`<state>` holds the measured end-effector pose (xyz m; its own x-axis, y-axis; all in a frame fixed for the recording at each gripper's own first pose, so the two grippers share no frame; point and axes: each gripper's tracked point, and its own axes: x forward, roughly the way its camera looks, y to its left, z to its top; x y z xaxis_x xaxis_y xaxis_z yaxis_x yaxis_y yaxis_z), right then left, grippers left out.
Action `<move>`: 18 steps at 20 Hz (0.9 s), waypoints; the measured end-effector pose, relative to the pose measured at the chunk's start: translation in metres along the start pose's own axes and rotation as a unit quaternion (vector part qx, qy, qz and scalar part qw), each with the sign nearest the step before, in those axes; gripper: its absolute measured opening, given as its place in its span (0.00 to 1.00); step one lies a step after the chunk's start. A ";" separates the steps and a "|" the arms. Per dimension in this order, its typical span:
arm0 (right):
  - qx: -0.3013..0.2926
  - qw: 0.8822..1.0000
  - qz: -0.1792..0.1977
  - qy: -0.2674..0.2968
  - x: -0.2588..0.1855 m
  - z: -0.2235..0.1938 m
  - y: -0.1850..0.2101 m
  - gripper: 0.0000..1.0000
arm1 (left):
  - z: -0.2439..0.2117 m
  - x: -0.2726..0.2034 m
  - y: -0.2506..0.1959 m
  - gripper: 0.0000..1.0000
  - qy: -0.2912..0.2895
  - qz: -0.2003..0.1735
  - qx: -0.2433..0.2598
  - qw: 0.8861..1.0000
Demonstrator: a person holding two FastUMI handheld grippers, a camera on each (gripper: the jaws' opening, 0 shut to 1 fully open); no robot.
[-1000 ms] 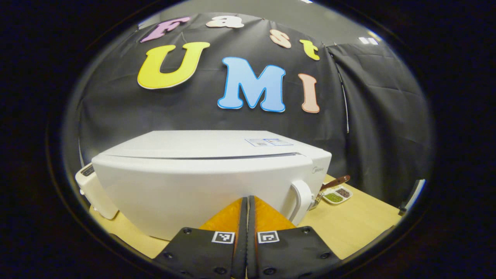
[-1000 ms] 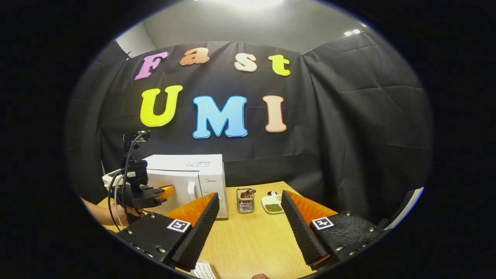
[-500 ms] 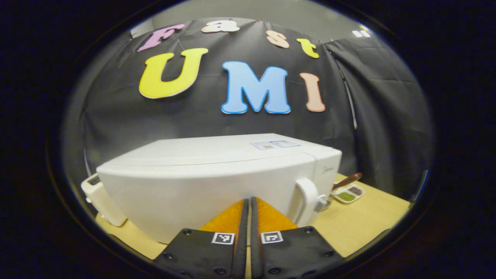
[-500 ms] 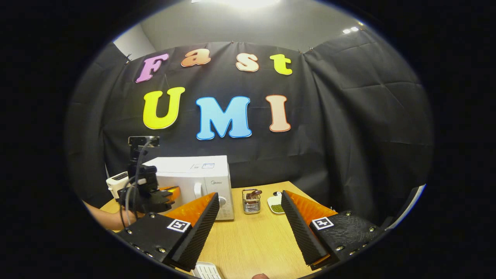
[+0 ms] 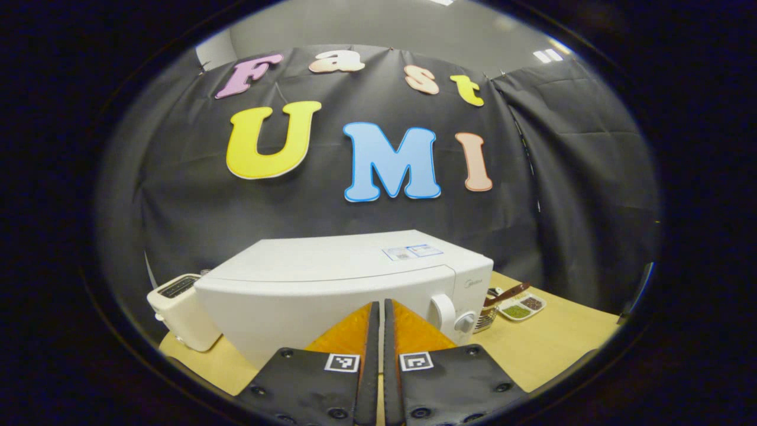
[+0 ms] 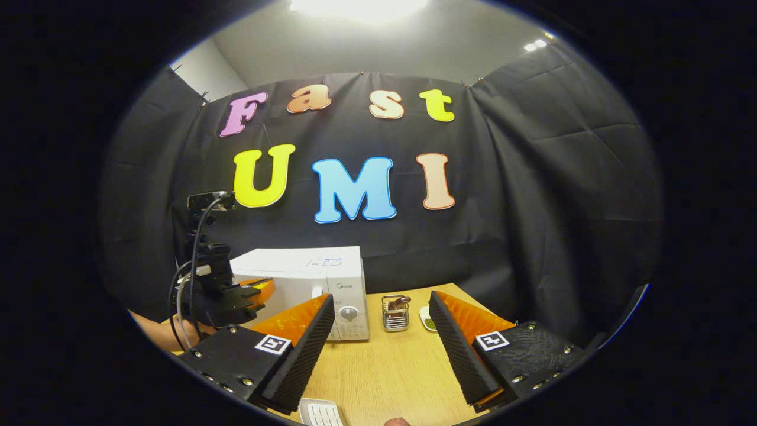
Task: Open the microwave oven with the left hand, put the food in, and close the microwave oven.
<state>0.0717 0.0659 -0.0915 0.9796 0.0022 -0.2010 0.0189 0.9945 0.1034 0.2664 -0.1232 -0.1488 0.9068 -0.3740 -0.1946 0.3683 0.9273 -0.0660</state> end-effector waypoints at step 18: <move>0.015 0.996 0.086 -0.022 -0.076 0.013 -0.046 0.98 | 0.073 -0.251 -0.008 0.12 -0.061 0.105 0.001 0.993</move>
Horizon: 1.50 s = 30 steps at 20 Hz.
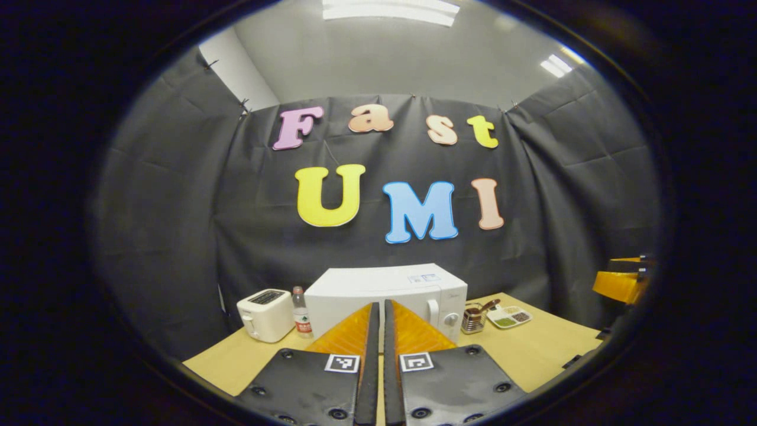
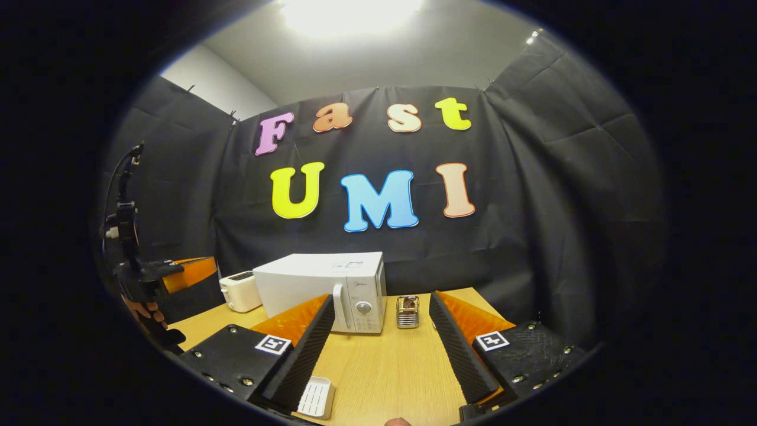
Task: Open the microwave oven with the left hand, put the food in, and close the microwave oven.
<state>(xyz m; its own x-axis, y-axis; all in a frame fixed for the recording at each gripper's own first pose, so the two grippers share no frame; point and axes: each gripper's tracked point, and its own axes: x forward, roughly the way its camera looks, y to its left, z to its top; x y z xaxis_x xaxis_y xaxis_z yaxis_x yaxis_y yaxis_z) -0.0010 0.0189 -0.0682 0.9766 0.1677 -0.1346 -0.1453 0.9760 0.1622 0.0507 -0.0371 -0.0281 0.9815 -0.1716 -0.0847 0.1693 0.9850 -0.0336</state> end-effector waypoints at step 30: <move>-0.037 0.997 -0.052 -0.030 -0.048 0.030 0.037 0.98 | 0.018 -0.111 0.102 0.99 -0.021 0.037 -0.008 0.999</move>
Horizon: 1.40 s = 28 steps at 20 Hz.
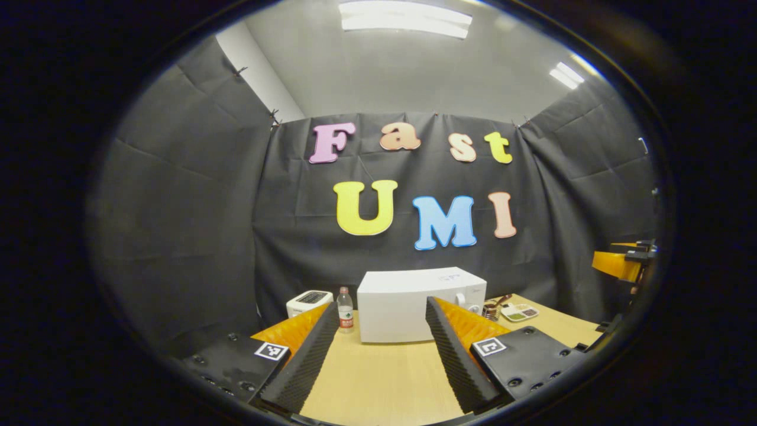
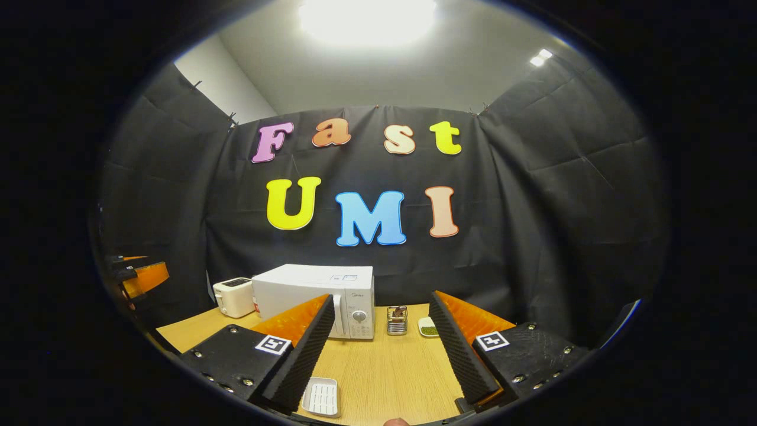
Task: Open the microwave oven with the left hand, put the food in, and close the microwave oven.
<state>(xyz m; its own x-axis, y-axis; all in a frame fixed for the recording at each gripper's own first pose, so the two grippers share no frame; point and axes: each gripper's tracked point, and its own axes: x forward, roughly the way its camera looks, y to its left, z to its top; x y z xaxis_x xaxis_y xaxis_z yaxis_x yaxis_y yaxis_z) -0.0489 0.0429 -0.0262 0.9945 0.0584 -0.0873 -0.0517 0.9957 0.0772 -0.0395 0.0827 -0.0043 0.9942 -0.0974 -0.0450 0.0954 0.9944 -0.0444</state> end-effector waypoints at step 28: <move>-0.007 1.000 0.015 -0.022 0.011 0.012 0.023 0.97 | 0.019 0.008 0.033 0.97 -0.026 0.026 0.002 0.999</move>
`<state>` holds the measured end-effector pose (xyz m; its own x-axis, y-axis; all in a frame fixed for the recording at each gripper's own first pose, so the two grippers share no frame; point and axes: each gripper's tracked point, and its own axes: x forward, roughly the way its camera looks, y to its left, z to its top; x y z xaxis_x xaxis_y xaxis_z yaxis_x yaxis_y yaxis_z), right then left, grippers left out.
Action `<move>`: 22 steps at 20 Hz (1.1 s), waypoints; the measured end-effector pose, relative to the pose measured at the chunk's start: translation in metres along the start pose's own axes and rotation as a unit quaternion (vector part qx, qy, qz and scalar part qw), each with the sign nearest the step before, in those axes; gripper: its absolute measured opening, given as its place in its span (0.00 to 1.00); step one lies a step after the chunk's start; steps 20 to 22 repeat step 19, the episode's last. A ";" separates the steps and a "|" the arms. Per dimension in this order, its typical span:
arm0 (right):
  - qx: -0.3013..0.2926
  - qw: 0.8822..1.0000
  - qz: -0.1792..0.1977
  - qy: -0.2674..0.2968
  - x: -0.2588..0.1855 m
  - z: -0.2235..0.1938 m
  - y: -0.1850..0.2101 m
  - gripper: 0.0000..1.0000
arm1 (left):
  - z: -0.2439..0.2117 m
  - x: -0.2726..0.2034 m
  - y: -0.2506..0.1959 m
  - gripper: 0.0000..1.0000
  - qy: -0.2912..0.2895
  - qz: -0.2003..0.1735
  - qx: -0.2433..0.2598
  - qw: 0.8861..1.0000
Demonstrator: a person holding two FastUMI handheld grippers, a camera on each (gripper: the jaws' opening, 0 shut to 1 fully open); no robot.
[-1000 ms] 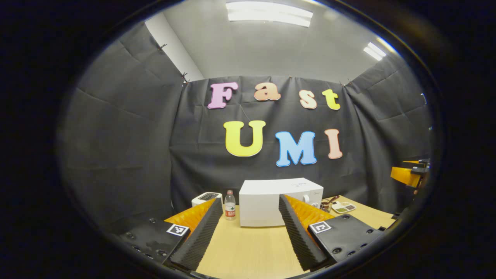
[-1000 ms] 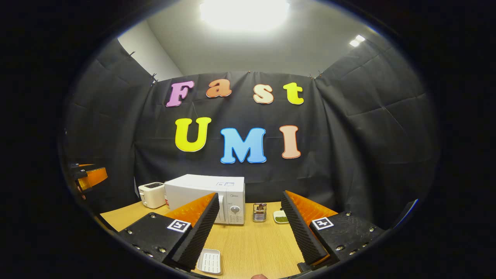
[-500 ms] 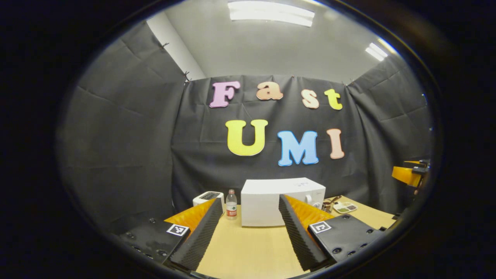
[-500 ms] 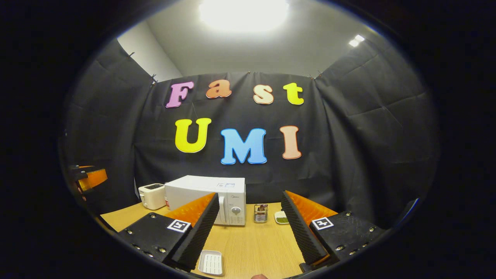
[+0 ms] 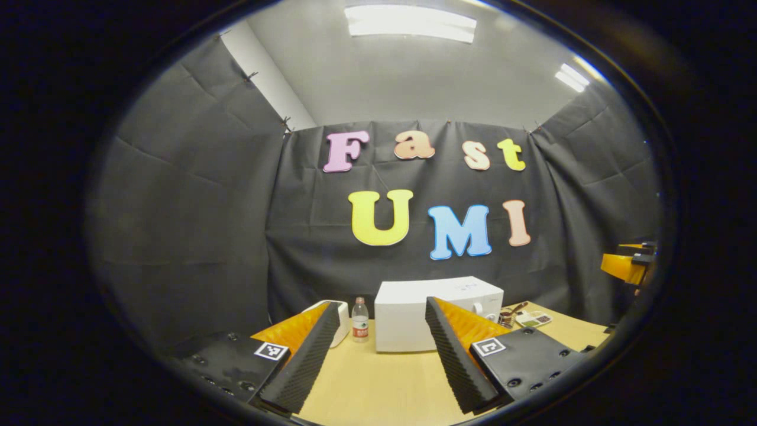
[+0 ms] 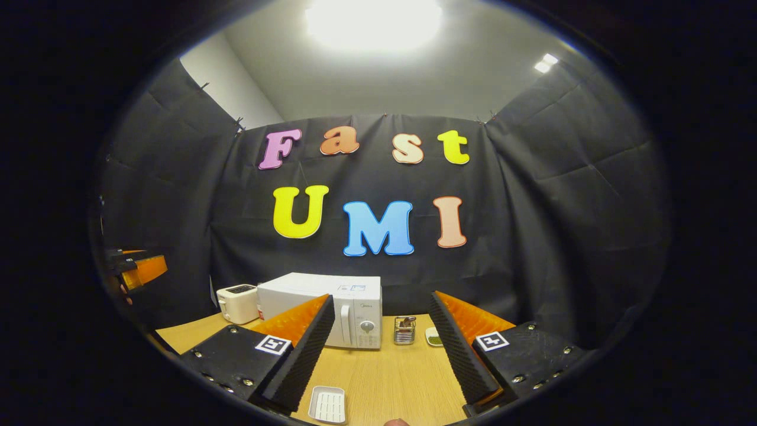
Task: Open the microwave oven with the left hand, put the food in, and close the microwave oven.
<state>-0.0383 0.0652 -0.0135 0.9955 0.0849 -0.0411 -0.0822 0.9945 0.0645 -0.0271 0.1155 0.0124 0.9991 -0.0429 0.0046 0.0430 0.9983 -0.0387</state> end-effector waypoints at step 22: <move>0.008 1.000 0.002 -0.022 -0.006 0.020 0.025 0.98 | 0.007 -0.006 0.027 0.99 -0.008 0.001 0.000 1.000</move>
